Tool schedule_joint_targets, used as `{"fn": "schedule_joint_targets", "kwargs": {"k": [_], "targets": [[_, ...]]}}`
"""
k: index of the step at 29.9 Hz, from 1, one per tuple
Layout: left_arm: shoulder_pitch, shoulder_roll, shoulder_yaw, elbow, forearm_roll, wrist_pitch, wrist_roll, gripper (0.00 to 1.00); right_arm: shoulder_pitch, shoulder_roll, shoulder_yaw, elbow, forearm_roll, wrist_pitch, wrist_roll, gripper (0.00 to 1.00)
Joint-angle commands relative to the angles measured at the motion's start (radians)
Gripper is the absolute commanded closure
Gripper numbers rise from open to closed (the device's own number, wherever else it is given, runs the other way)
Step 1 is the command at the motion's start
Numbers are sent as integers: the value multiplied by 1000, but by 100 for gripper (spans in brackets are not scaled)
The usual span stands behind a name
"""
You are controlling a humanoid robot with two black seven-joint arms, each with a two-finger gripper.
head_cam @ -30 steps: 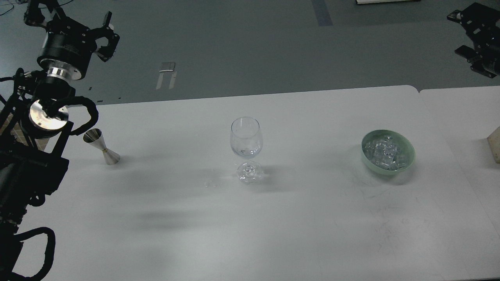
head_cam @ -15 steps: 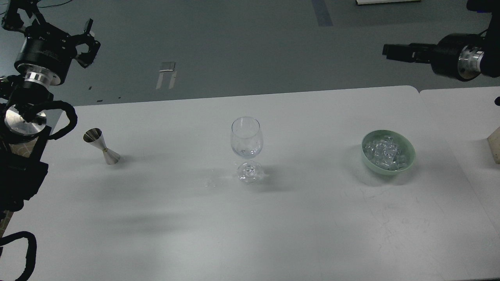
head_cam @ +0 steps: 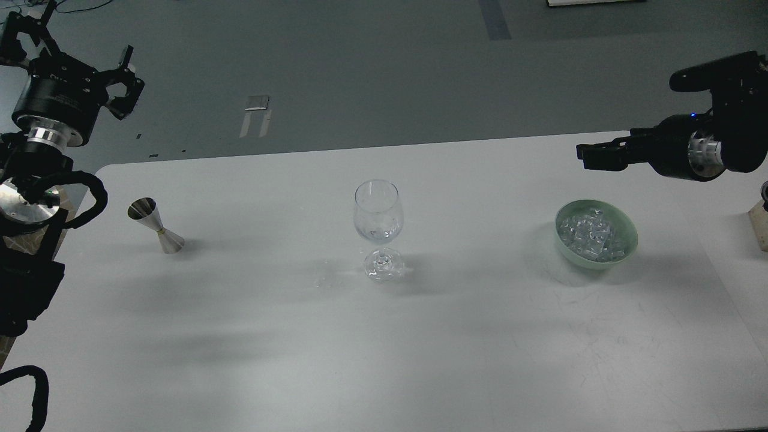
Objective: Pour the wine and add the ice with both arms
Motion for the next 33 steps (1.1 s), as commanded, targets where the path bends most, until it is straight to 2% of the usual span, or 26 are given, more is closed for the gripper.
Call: {"fn": "schedule_joint_targets", "kwargs": {"k": [1, 10, 16, 21, 23, 26, 30, 33], "targets": [[0, -1, 5, 0, 1, -3, 0, 2, -65, -4, -10, -2, -10, 0, -38, 0], [31, -1, -4, 0, 1, -4, 0, 2, -151, 8, -7, 0, -11, 0, -141, 0], [43, 0, -4, 0, 1, -6, 0, 2, -179, 45, -7, -7, -13, 0, -155, 2], [51, -1, -5, 0, 1, -6, 0, 2, -191, 99, -7, -28, -22, 0, -202, 6], [52, -1, -4, 0, 1, -7, -2, 2, -195, 116, -7, -37, -22, 0, -205, 6], [52, -3, -1, 1, 1, -24, -2, 2, -200, 139, -8, -46, -22, 0, -211, 14], [61, -4, -1, 1, 1, -24, -5, 2, -205, 153, -8, -65, -28, 0, -250, 27], [65, -4, 1, 3, 1, -24, -6, 2, -205, 172, -8, -85, -27, 0, -251, 34]]}}
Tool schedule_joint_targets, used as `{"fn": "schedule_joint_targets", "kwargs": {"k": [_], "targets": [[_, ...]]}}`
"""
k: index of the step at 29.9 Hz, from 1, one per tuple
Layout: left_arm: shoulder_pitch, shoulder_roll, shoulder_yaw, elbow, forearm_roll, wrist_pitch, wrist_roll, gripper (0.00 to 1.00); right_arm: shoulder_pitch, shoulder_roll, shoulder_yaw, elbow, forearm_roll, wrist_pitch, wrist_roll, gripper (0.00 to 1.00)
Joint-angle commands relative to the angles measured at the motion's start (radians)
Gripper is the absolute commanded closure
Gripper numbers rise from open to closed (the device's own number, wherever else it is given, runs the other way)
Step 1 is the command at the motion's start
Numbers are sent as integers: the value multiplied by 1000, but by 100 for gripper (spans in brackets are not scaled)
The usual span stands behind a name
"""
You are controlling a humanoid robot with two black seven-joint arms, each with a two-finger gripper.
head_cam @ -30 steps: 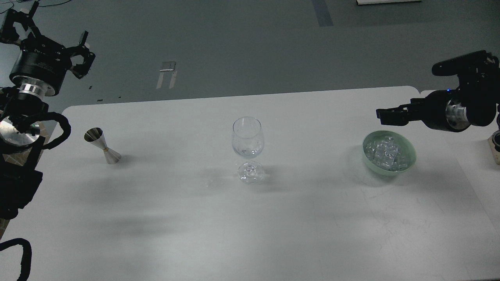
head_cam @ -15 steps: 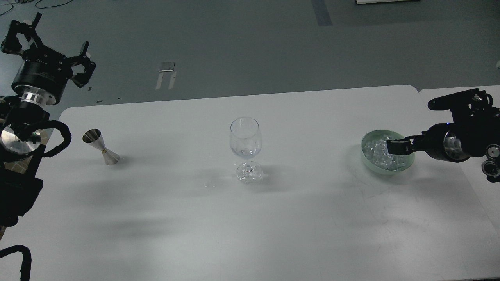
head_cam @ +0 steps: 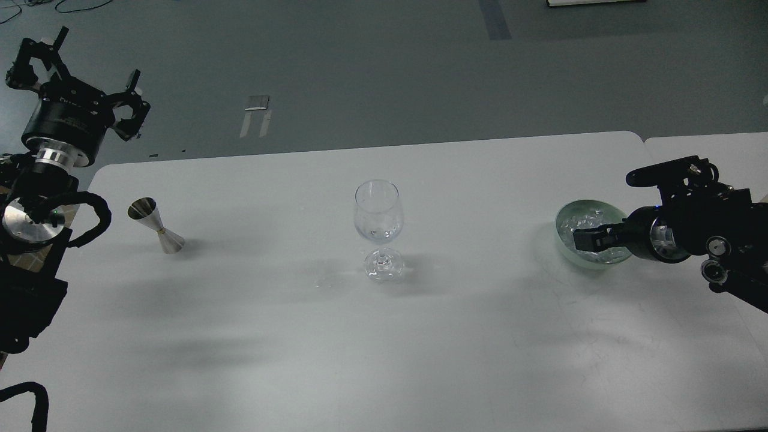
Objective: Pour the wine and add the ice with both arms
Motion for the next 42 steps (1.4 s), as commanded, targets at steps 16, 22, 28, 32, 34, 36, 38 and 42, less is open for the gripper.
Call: {"fn": "schedule_joint_targets", "kwargs": {"k": [16, 22, 28, 32, 34, 36, 38, 42], "targets": [[13, -4, 9, 53, 0, -16, -6, 2, 9, 76, 0, -46, 1, 0, -10, 58], [13, -5, 8, 55, 0, -16, -6, 2, 9, 74, 0, -46, 2, 0, -10, 73], [13, -4, 8, 55, 0, -16, -6, 2, 7, 76, 0, -43, 4, 0, -17, 73], [13, -2, 9, 55, 0, -16, -6, 2, 6, 63, 1, -29, 9, 0, -17, 73], [13, -2, 9, 55, 0, -16, -6, 2, 6, 53, 1, -7, 10, 0, -17, 73], [13, -2, 9, 54, 0, -16, -6, 2, 6, 24, 3, 22, 13, 0, -17, 73], [13, -2, 9, 55, 0, -16, -6, 2, 6, -4, 4, 56, 15, 0, -17, 73], [12, 0, 9, 55, 0, -16, -6, 2, 7, -50, 7, 111, 15, 0, -17, 73]]}}
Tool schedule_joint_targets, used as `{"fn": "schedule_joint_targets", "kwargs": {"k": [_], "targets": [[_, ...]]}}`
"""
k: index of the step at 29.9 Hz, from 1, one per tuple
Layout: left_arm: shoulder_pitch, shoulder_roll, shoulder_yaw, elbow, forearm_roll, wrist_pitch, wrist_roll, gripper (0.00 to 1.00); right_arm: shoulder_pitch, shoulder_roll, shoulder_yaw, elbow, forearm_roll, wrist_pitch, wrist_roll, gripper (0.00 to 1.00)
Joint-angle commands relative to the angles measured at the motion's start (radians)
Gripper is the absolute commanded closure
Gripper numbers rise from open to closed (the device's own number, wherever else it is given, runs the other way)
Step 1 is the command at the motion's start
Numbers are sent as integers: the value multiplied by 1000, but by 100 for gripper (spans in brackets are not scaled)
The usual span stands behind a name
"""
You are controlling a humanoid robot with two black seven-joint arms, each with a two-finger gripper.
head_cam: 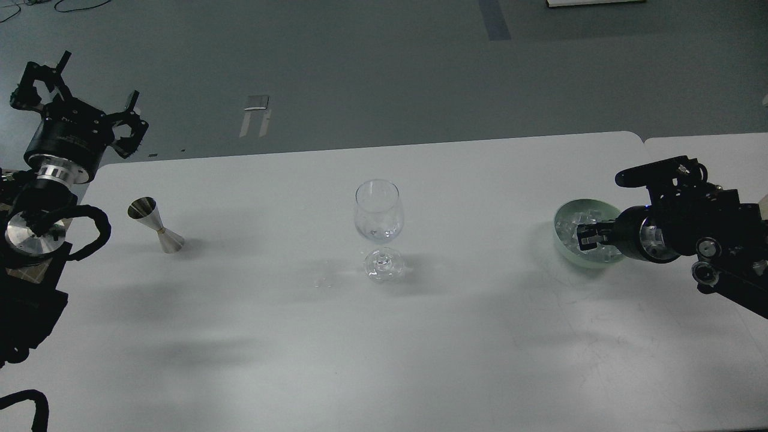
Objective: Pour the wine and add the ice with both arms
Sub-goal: 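Carry the ice with the right gripper over the wine glass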
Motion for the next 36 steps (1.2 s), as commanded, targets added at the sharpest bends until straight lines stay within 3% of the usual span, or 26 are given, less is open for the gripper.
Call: {"fn": "schedule_joint_targets", "kwargs": {"k": [1, 13, 25, 29, 36], "targets": [[-2, 1, 0, -2, 0, 0, 0, 2, 3, -45, 4, 45, 0, 0, 0, 73], [-2, 5, -2, -2, 1, 2, 5, 2, 47, -40, 145, 117, 6, 0, -11, 73], [0, -1, 3, -2, 3, 6, 2, 2, 103, 194, 179, 266, 6, 0, -14, 74], [3, -1, 1, -2, 5, 6, 0, 2, 169, 291, 174, 291, 6, 0, -63, 74], [2, 1, 1, -2, 5, 8, 1, 2, 225, 395, 168, 272, 5, 0, -87, 74]]}}
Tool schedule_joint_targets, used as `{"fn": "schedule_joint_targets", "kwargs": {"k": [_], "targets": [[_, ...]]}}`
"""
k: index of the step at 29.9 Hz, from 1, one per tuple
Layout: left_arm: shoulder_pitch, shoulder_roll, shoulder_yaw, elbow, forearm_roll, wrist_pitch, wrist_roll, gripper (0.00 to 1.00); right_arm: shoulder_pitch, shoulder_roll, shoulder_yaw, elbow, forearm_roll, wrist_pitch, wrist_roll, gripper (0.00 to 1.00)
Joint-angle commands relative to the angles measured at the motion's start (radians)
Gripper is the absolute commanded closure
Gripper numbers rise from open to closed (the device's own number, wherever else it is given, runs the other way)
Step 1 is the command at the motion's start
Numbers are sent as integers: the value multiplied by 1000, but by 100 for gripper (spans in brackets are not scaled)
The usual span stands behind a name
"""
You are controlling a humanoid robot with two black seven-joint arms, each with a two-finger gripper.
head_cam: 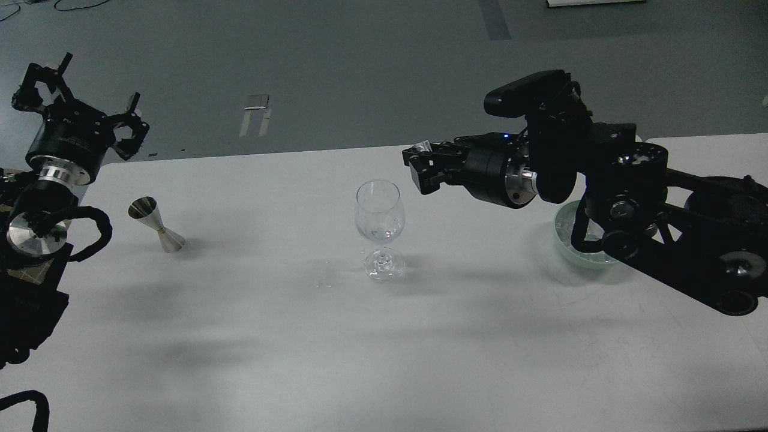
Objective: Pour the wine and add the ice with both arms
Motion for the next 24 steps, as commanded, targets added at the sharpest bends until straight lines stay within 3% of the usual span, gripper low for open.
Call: {"fn": "schedule_joint_targets", "kwargs": {"k": [1, 20, 22, 24], "targets": [[-1, 2, 0, 0, 0, 0, 0, 2, 20, 49, -5, -11, -2, 0, -13, 74], [0, 5, -3, 0, -3, -5, 2, 2, 5, 169, -28, -128, -13, 0, -43, 74], [0, 6, -3, 1, -3, -6, 2, 2, 3, 178, -28, -132, -13, 0, -43, 73], [0, 8, -3, 1, -3, -5, 2, 2, 3, 196, -28, -134, -11, 0, -49, 64]]}}
